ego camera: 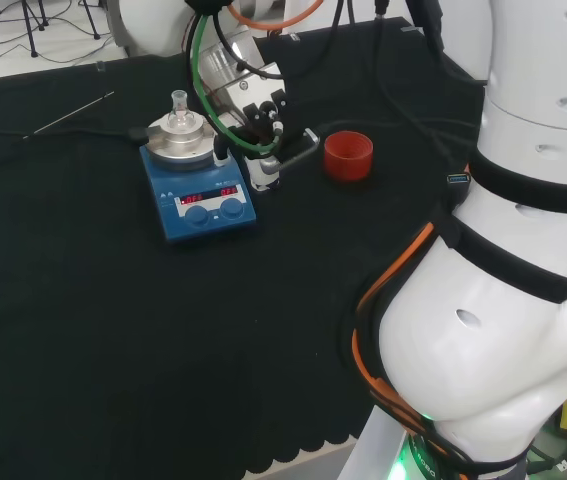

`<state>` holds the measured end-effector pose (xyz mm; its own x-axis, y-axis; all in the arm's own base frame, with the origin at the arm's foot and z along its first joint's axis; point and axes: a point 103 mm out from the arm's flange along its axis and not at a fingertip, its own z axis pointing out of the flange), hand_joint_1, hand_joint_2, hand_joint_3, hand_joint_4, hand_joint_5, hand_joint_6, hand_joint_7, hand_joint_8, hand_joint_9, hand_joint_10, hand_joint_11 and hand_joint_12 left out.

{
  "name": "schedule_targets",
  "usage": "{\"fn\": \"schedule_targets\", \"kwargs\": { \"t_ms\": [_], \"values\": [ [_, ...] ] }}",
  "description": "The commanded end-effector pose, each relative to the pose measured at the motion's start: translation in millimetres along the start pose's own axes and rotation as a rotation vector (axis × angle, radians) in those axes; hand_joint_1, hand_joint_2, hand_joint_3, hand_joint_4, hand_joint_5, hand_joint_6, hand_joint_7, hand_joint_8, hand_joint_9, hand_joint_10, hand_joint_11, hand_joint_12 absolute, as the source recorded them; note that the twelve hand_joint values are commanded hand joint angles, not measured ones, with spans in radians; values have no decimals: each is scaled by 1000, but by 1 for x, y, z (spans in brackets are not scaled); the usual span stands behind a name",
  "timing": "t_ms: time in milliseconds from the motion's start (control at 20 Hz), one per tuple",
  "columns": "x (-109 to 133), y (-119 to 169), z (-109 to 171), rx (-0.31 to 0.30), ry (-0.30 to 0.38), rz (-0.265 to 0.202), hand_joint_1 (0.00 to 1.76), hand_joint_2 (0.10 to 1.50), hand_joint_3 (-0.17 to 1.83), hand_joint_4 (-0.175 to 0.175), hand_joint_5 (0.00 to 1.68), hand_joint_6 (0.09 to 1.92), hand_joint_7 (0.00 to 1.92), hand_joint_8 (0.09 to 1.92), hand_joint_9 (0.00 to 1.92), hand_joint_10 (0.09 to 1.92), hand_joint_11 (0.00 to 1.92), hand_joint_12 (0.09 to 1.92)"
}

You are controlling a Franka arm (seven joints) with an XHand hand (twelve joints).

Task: Turn on the heater.

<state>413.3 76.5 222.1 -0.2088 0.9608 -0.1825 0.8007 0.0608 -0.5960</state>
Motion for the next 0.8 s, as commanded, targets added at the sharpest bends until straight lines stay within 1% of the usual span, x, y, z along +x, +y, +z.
{"fn": "schedule_targets", "kwargs": {
  "t_ms": [50,200,400,800],
  "values": [
    [26,4,0,35,-31,-16,1532,481,1375,-4,318,219,1679,1912,1807,1828,1768,1902],
    [37,6,0,36,-30,-48,1535,477,1384,-2,330,182,1681,1912,1808,1830,1768,1903],
    [41,7,5,38,-28,-86,1535,475,1387,-1,334,167,1682,1914,1808,1831,1768,1904],
    [47,13,11,66,-28,-111,1536,473,1395,0,339,149,1684,1918,1810,1831,1769,1904]
  ]
}}
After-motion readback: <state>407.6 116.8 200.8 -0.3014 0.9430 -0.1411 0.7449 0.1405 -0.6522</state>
